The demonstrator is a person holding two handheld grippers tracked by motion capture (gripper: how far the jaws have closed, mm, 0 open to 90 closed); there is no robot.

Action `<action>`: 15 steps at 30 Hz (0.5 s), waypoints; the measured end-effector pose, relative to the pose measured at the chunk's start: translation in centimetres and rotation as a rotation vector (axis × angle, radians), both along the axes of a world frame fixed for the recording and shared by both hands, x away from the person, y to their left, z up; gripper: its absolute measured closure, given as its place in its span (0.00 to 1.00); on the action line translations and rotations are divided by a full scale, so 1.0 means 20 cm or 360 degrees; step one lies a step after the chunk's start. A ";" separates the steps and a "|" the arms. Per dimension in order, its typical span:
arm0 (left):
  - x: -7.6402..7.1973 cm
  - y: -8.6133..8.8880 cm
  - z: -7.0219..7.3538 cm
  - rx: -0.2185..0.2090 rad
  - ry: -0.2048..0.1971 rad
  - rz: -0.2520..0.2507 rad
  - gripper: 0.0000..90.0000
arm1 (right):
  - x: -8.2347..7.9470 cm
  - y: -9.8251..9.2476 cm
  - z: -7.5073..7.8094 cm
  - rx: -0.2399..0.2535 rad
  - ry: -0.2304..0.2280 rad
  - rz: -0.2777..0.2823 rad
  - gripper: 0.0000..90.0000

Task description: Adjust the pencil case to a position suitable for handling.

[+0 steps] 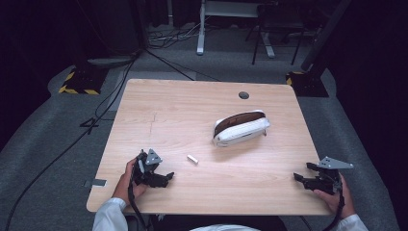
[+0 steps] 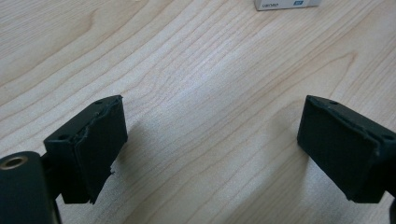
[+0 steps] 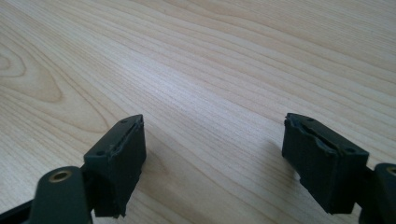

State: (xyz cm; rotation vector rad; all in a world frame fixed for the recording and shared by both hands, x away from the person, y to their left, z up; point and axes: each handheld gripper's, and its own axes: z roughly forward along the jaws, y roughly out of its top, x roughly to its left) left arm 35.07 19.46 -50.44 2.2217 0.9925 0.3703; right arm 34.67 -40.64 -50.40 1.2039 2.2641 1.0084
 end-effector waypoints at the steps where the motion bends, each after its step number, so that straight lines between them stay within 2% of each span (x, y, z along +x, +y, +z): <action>1: 0.00 0.00 0.00 -0.0003 0.0000 -0.0002 0.10 | 0.00 0.00 0.00 0.0001 0.0001 0.0001 0.25; 10: -0.03 -0.01 0.00 0.0000 -0.0002 0.0002 0.10 | 0.00 0.00 0.00 0.0001 -0.0006 0.0019 0.27; 15: -0.04 -0.02 0.00 -0.0010 0.0005 -0.0003 0.08 | 0.00 0.01 0.01 -0.0012 -0.0009 0.0090 0.30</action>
